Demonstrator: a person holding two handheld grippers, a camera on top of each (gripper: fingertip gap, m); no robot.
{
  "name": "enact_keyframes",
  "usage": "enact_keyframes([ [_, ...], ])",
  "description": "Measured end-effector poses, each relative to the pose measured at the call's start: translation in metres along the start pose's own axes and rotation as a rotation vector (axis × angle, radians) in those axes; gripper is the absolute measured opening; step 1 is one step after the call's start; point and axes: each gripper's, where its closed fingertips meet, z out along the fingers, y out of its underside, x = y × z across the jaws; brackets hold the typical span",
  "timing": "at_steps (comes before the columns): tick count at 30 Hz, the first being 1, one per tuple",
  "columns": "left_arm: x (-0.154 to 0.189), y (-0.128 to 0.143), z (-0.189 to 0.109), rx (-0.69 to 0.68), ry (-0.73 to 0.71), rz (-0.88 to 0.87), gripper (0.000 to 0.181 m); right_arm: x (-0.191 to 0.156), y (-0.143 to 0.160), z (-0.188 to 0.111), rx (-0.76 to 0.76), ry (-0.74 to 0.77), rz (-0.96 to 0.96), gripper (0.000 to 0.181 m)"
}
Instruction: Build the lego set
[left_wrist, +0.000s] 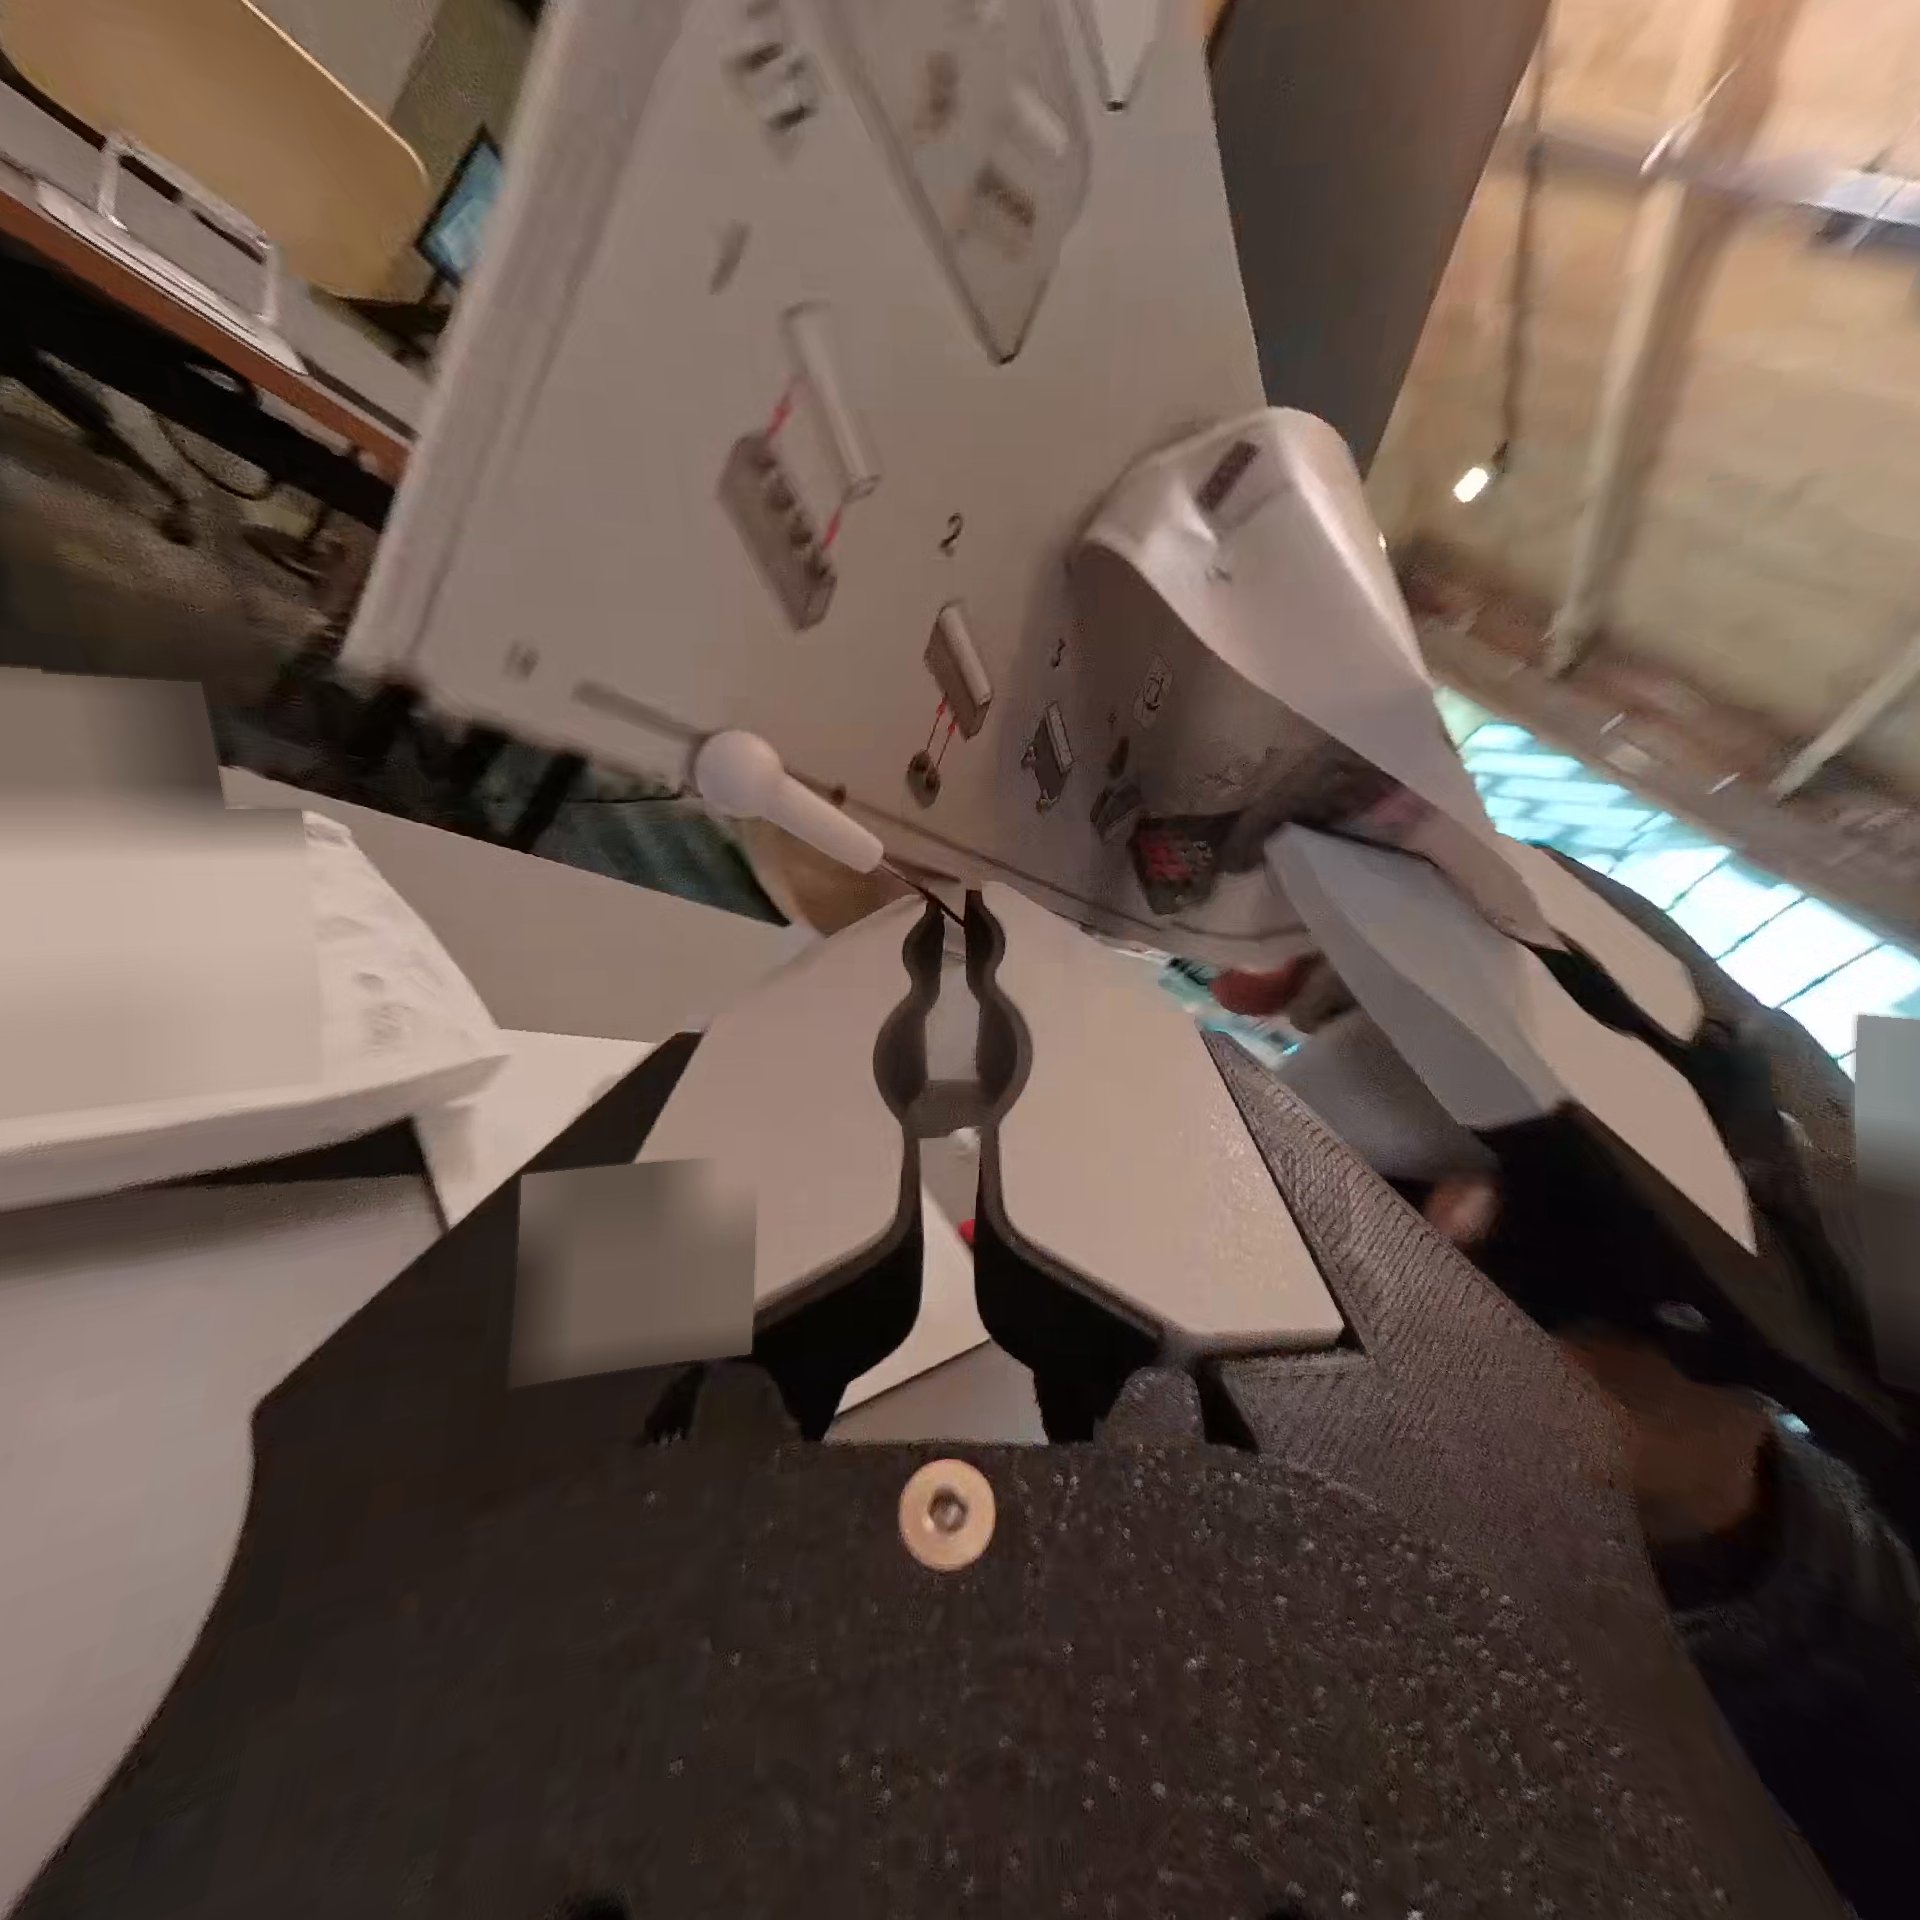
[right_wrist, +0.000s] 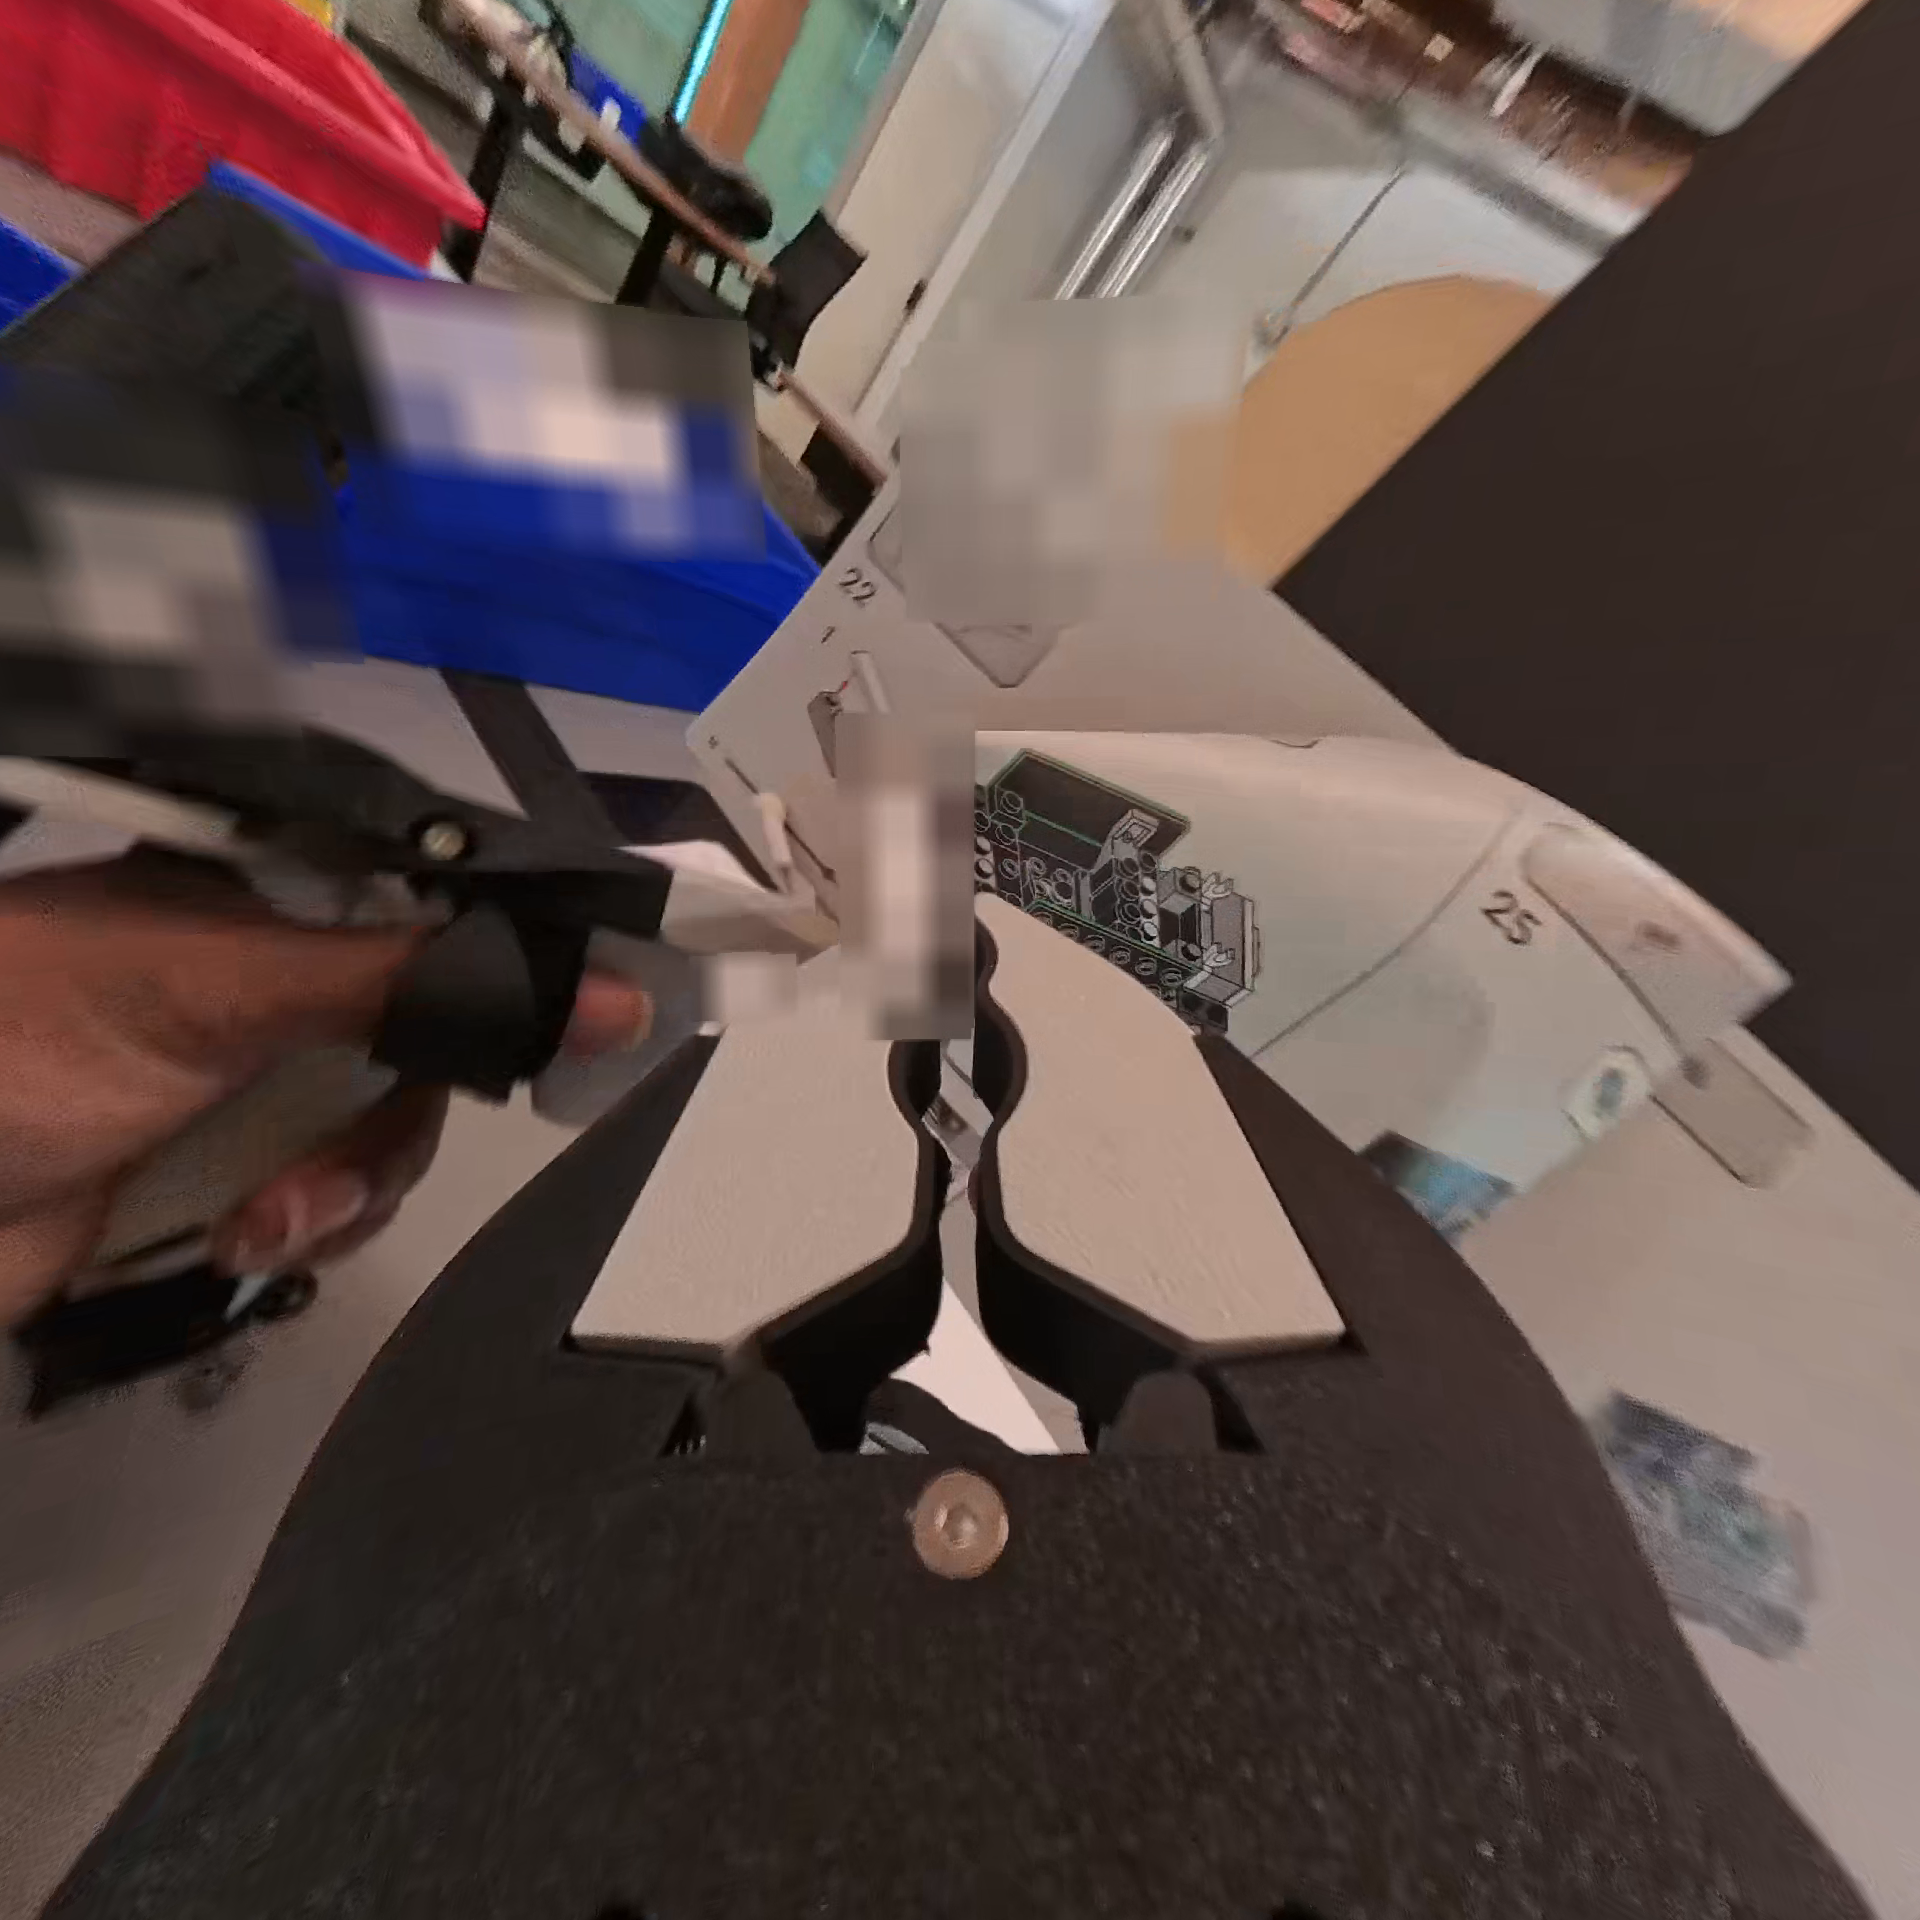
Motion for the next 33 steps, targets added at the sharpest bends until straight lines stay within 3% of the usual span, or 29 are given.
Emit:
enact_keyframes([
  [4,-0.005,0.006,-0.001,0.09,0.119,-0.228,0.003,-0.017,0.01,0.034,-0.163,-0.086,0.001,0.005],
  [6,-0.005,0.006,-0.001,0.104,0.148,-0.257,0.003,-0.024,0.011,0.046,-0.201,-0.127,0.002,0.011],
  [11,-0.006,0.006,-0.001,0.129,0.183,-0.307,0.003,-0.047,-0.01,0.068,-0.202,-0.26,-0.024,0.023],
  [13,-0.006,0.007,-0.001,0.136,0.185,-0.316,0.003,-0.067,-0.027,0.07,-0.159,-0.383,-0.002,0.029],
  [18,-0.006,0.008,-0.001,0.134,0.187,-0.318,0.003,-0.086,-0.073,0.041,0.035,-0.55,0.082,0.032],
  [20,-0.006,0.007,-0.001,0.13,0.184,-0.312,0.003,-0.066,-0.096,0.007,0.188,-0.533,0.15,0.031],
  [23,-0.006,0.007,-0.001,0.129,0.181,-0.31,0.003,-0.005,-0.106,-0.051,0.367,-0.431,0.325,0.028],
  [26,-0.007,0.007,0.0,0.133,0.182,-0.315,0.003,0.094,-0.062,-0.084,0.413,-0.143,0.506,0.015],
  [29,-0.007,0.007,0.0,0.134,0.179,-0.312,0.003,0.158,0.033,-0.076,0.148,0.087,0.524,0.011],
  [31,-0.007,0.008,0.0,0.135,0.178,-0.312,0.003,0.15,0.079,-0.058,-0.06,0.007,0.457,0.007],
  [33,-0.007,0.008,0.0,0.131,0.18,-0.311,0.003,0.125,0.088,-0.047,-0.139,-0.11,0.364,0.003],
])
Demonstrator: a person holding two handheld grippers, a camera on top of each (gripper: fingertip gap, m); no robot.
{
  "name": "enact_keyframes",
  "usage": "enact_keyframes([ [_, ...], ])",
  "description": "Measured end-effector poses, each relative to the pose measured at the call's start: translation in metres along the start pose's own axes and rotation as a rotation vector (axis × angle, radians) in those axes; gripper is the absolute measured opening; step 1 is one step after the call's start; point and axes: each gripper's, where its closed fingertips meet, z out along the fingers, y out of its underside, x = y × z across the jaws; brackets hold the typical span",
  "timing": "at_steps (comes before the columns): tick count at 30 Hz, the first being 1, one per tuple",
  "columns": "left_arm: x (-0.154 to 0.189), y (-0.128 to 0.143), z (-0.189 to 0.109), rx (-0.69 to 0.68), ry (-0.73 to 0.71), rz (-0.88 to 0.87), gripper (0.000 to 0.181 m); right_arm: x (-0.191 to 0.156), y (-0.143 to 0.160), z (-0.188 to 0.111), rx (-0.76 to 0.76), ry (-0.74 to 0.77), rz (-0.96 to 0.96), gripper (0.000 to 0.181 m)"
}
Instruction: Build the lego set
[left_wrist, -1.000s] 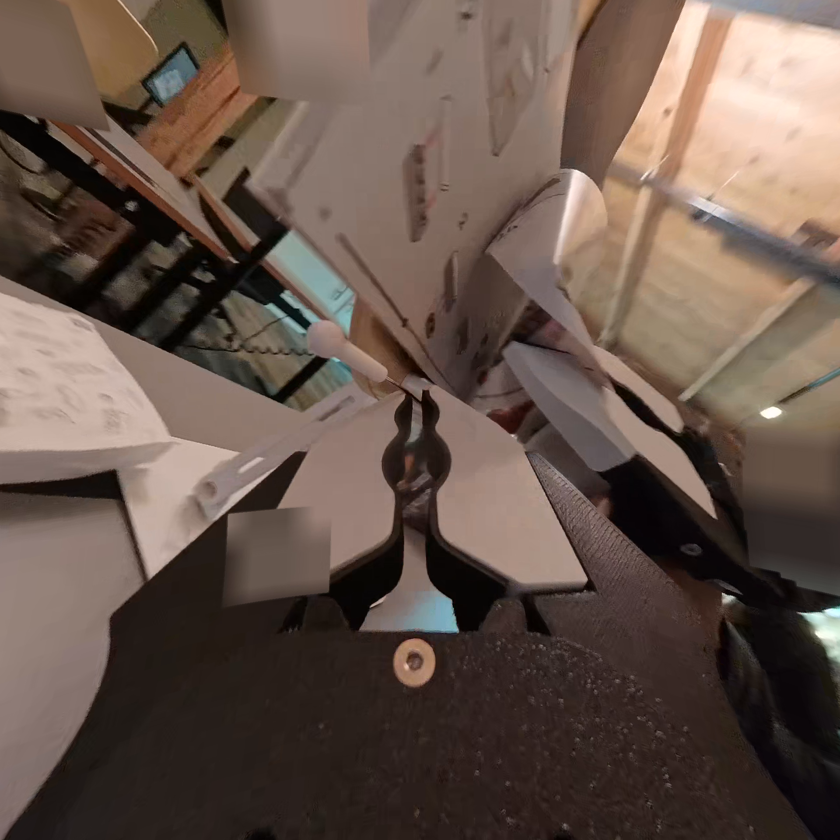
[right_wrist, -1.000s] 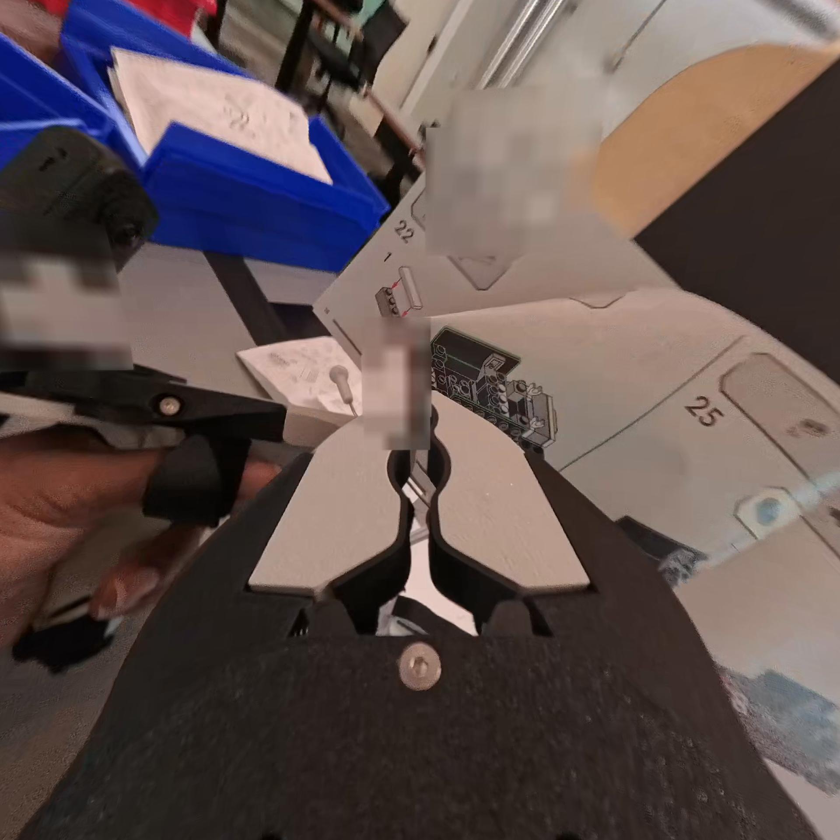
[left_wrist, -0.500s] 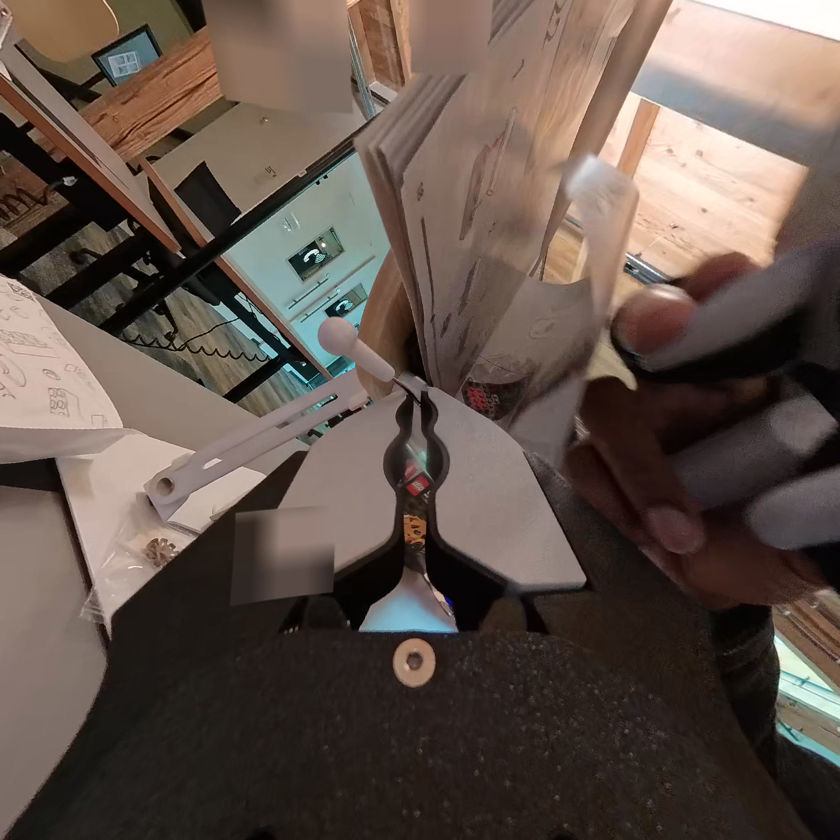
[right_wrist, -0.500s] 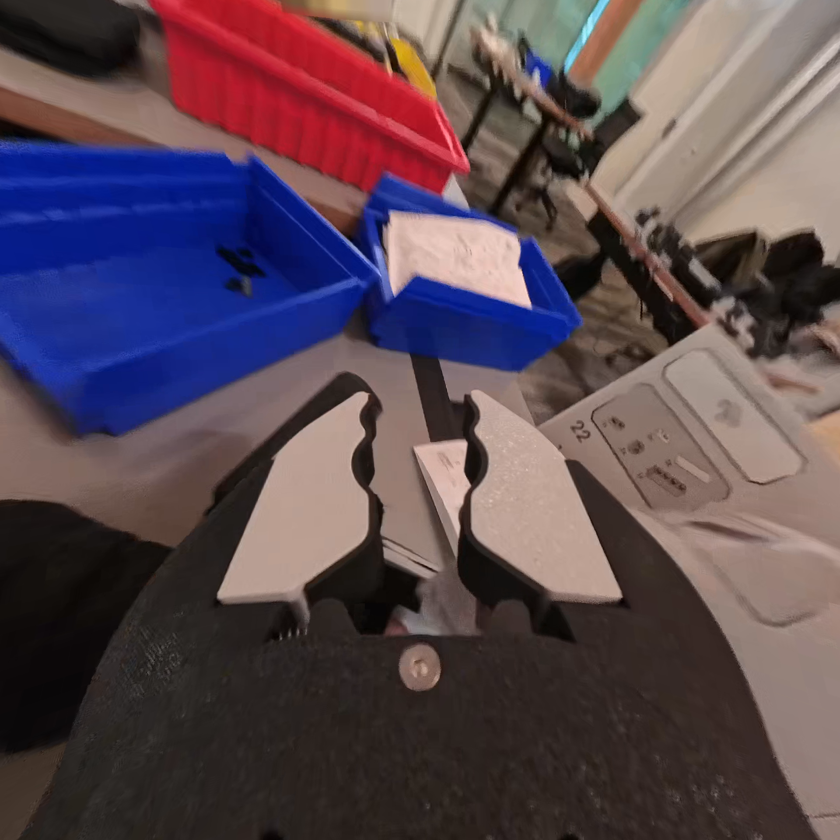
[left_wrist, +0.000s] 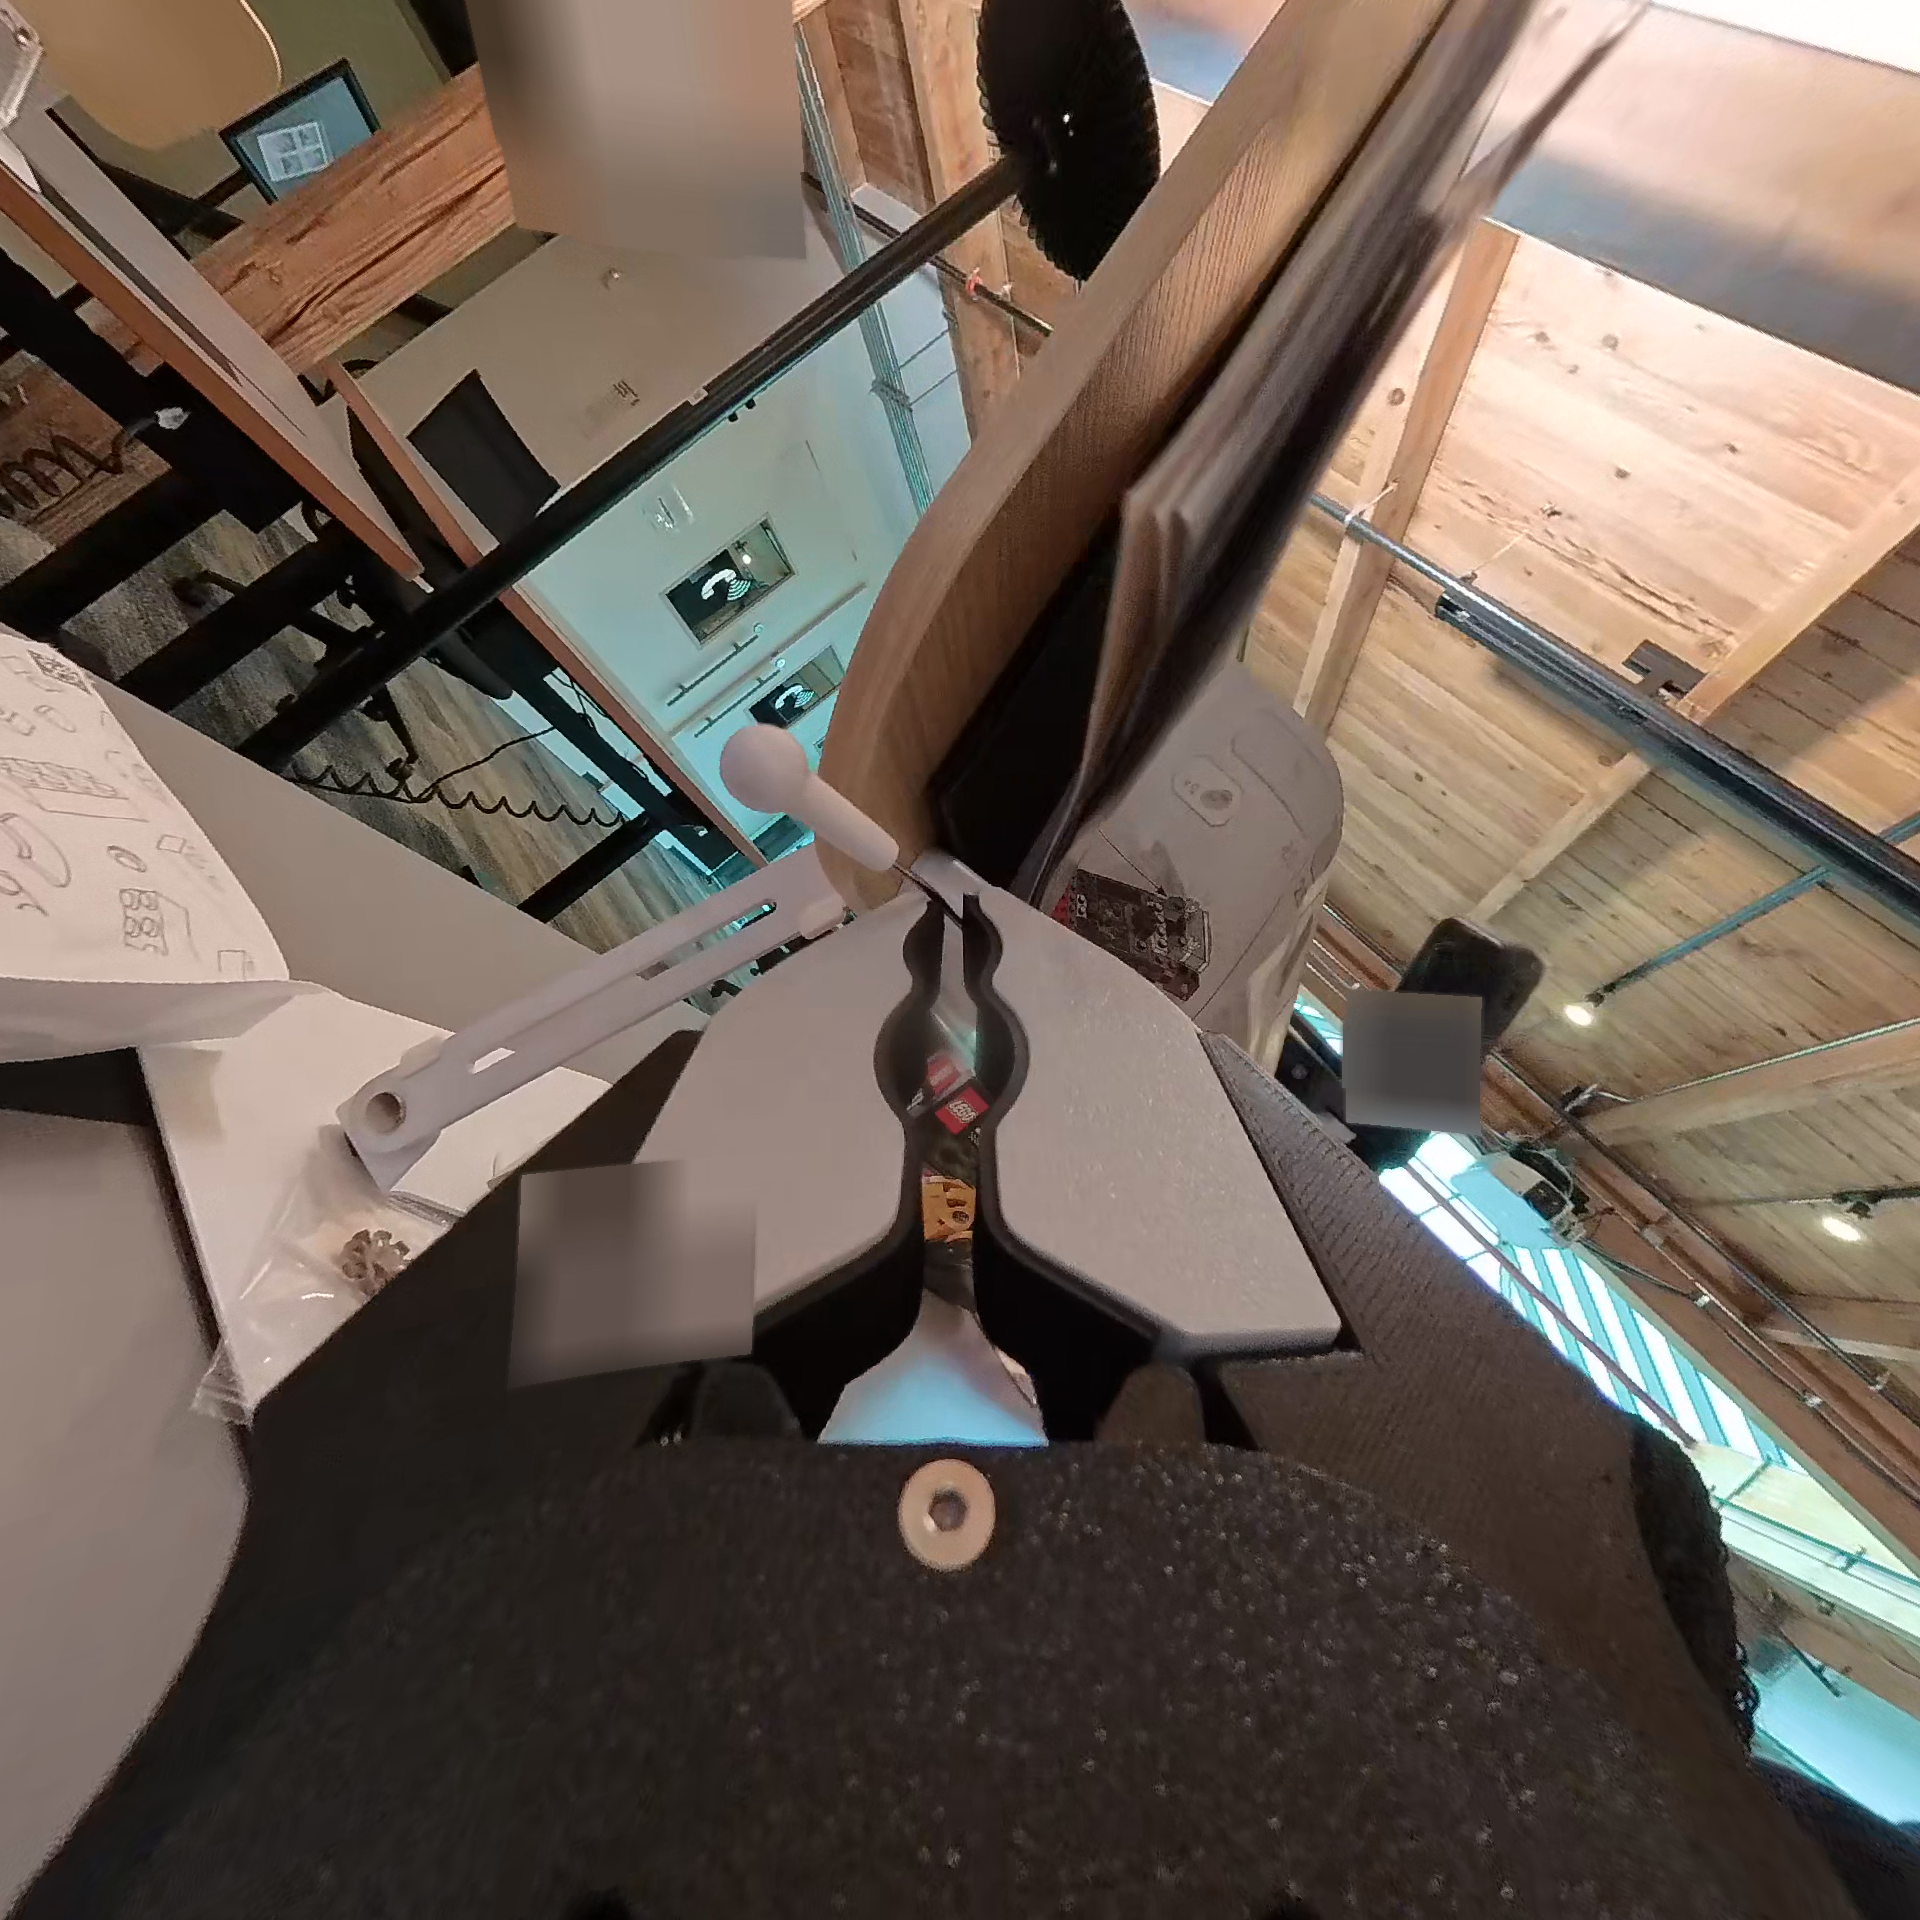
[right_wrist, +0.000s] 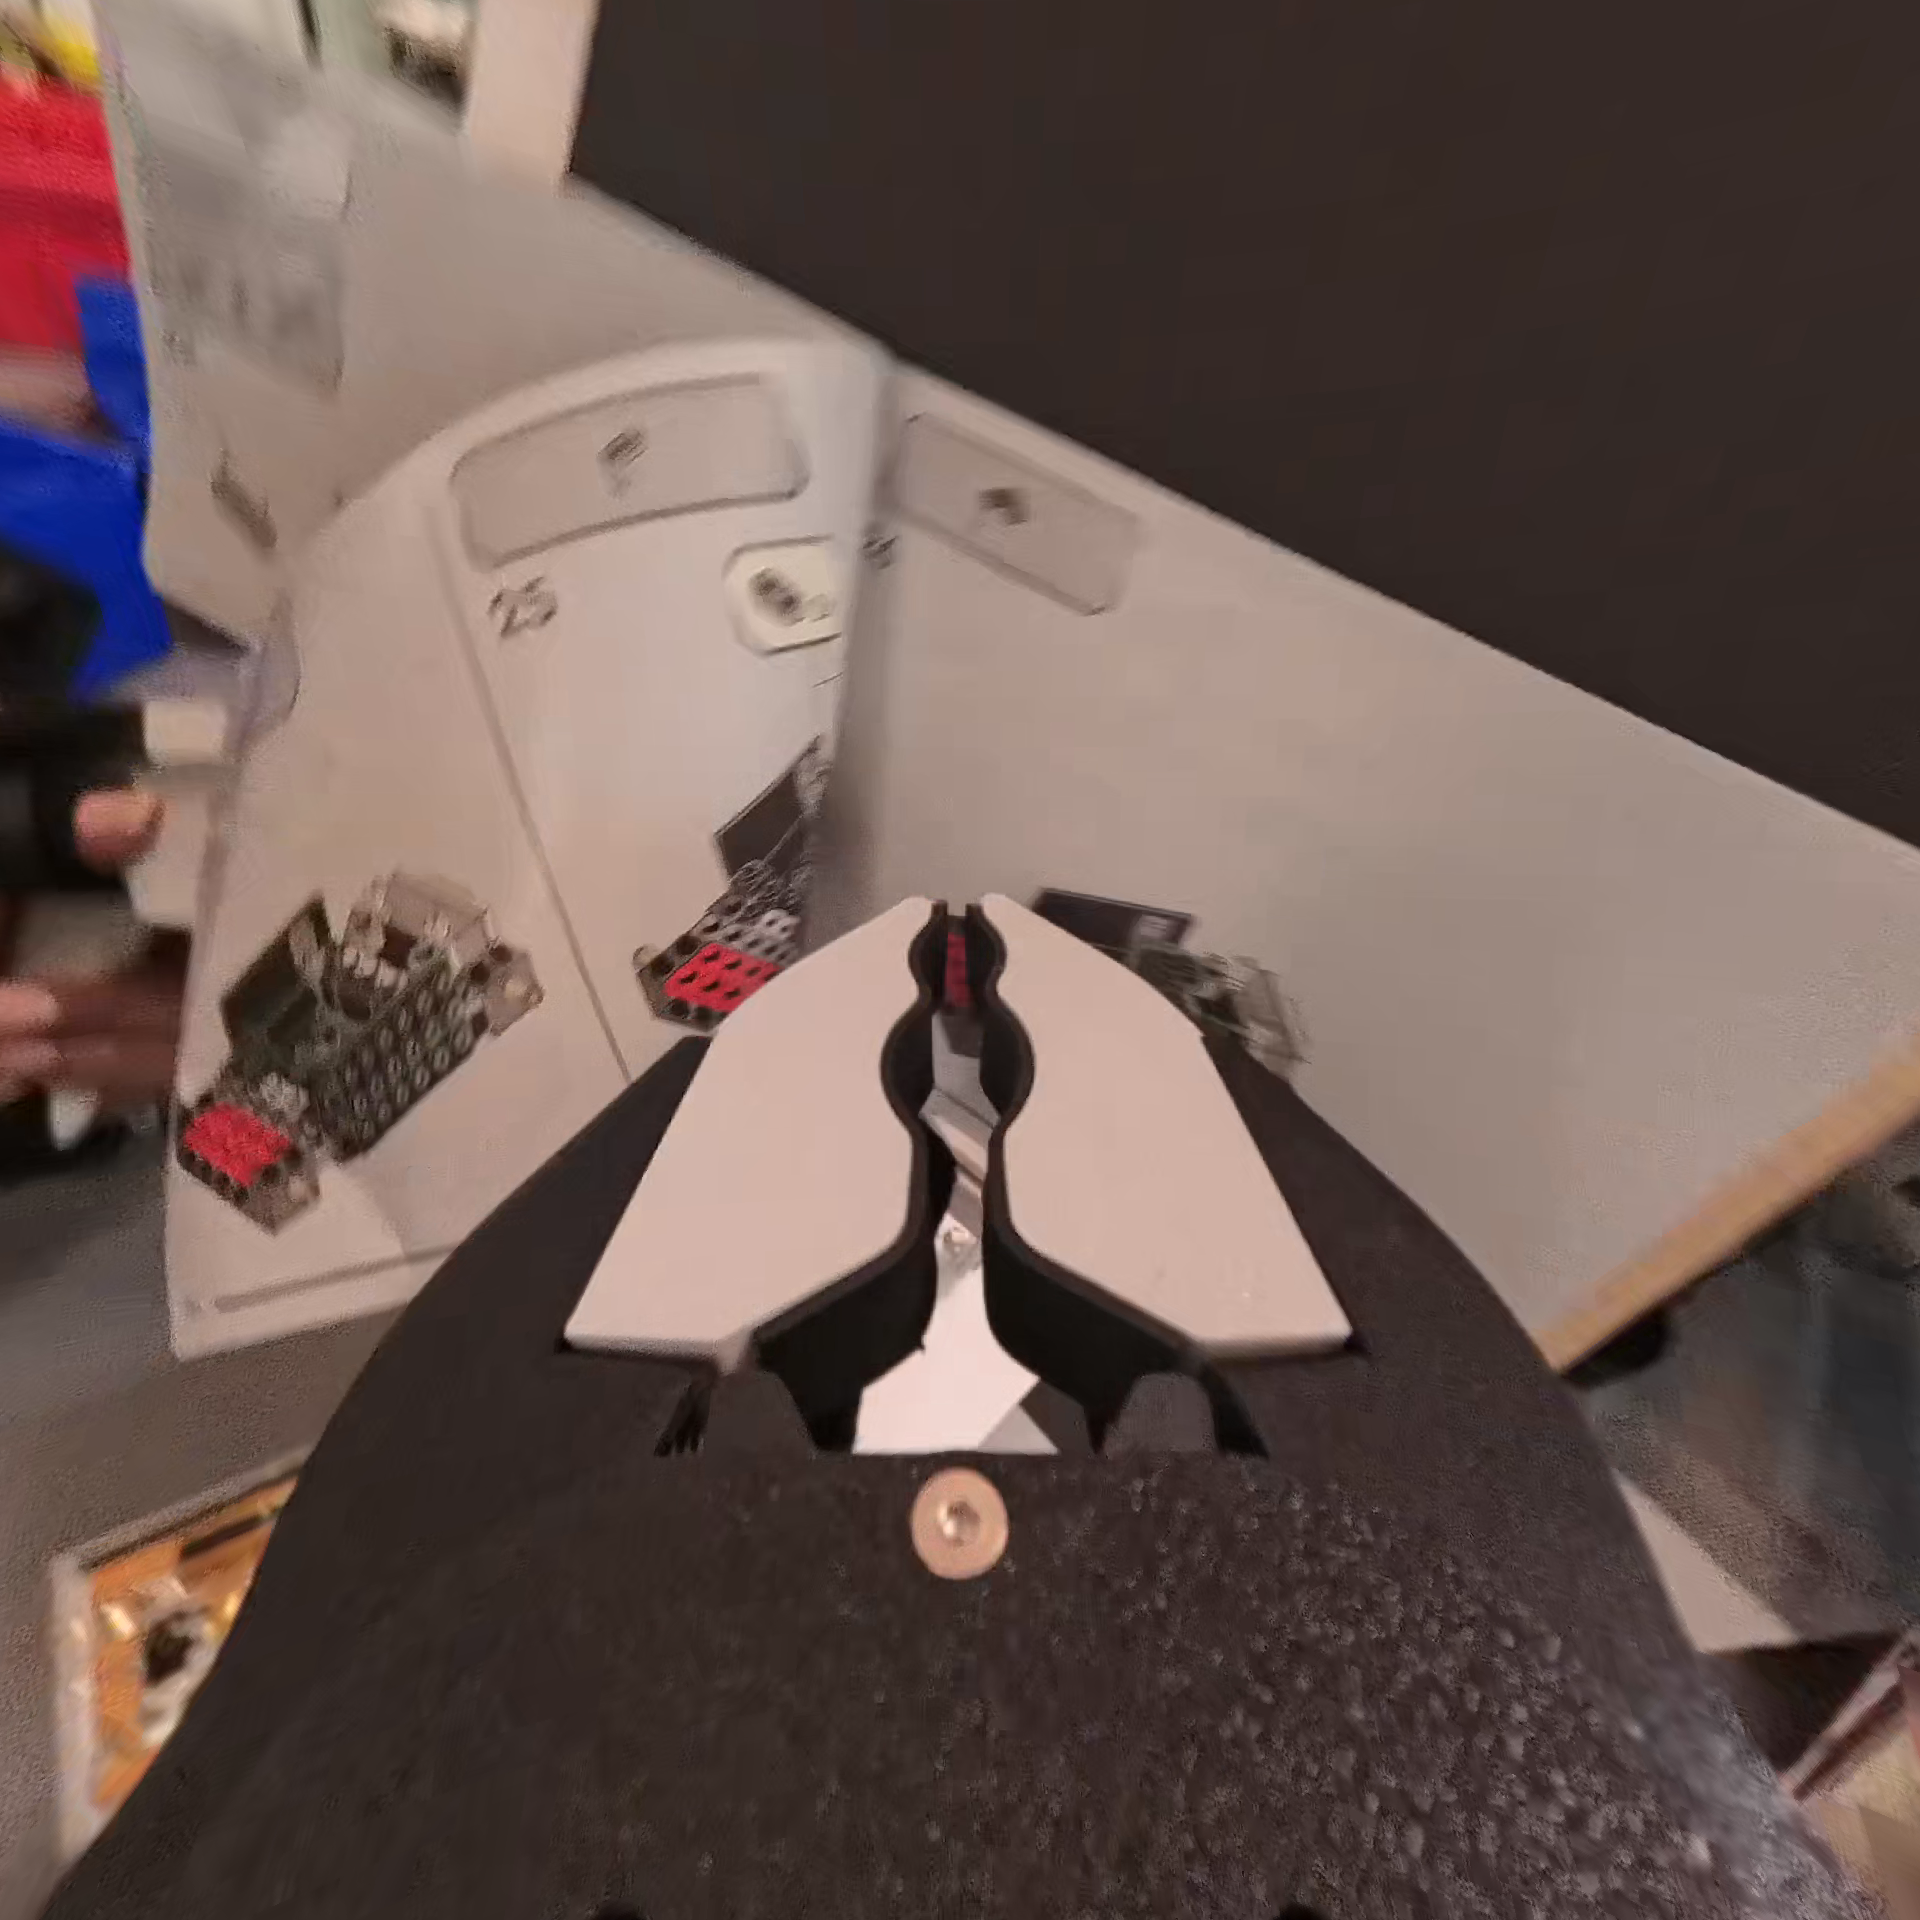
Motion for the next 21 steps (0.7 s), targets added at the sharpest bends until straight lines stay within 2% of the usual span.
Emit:
enact_keyframes([
  [4,0.001,0.0,0.0,0.001,0.004,0.016,0.003,-0.038,0.011,0.02,-0.132,-0.055,-0.316,0.002],
  [11,0.001,0.001,-0.001,0.029,0.035,-0.05,0.002,-0.059,0.005,0.054,-0.259,-0.036,-0.595,0.002],
  [16,0.0,0.002,-0.003,0.055,0.065,-0.093,0.003,-0.069,-0.011,0.055,-0.246,-0.051,-0.651,0.0],
  [21,0.004,0.002,-0.004,0.067,0.06,-0.063,0.002,-0.073,-0.02,0.07,-0.244,-0.009,-0.644,0.0],
])
